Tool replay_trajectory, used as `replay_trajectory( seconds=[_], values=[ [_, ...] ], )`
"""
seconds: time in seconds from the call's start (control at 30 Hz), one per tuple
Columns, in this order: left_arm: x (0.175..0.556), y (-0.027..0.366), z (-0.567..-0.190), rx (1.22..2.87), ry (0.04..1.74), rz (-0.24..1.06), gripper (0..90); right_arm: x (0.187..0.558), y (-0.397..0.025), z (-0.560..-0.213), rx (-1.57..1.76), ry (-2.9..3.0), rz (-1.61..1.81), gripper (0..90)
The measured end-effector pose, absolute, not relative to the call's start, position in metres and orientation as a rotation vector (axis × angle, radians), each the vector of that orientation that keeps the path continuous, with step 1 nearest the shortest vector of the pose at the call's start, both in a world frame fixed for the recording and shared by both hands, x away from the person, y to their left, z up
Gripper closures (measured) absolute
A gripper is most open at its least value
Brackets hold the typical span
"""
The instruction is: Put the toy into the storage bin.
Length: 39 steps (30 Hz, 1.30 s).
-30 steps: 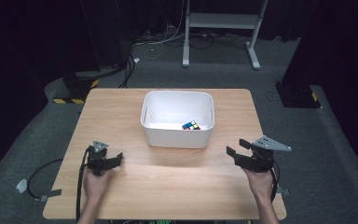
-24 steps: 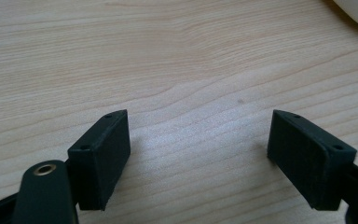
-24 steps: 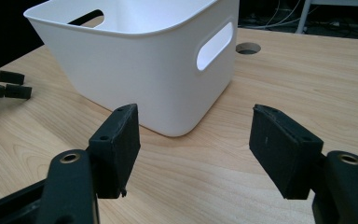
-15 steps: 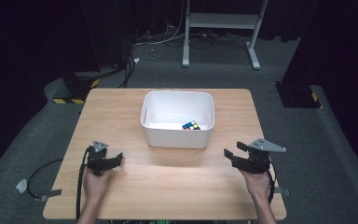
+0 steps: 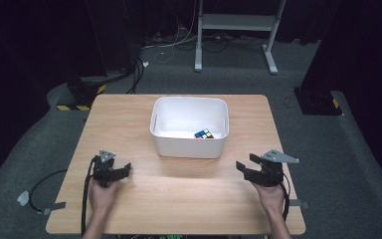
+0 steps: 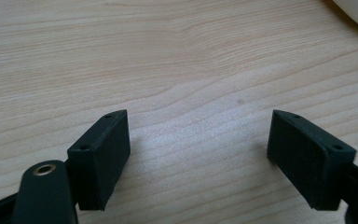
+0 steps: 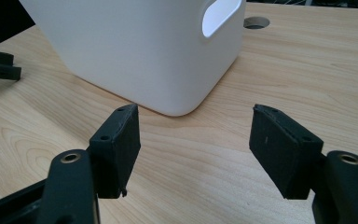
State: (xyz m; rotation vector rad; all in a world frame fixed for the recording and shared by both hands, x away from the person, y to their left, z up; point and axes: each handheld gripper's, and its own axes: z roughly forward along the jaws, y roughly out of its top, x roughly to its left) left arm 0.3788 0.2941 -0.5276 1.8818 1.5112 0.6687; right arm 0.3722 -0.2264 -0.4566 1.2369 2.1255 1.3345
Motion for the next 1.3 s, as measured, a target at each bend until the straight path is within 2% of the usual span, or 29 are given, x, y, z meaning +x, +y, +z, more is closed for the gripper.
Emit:
replay_trajectory(
  seconds=[1.3],
  values=[
    [0.379,0.294,-0.528,1.881,1.511,0.668,21.2,0.383,-0.216,-0.480,1.268,2.160,1.268,33.9]
  ],
)
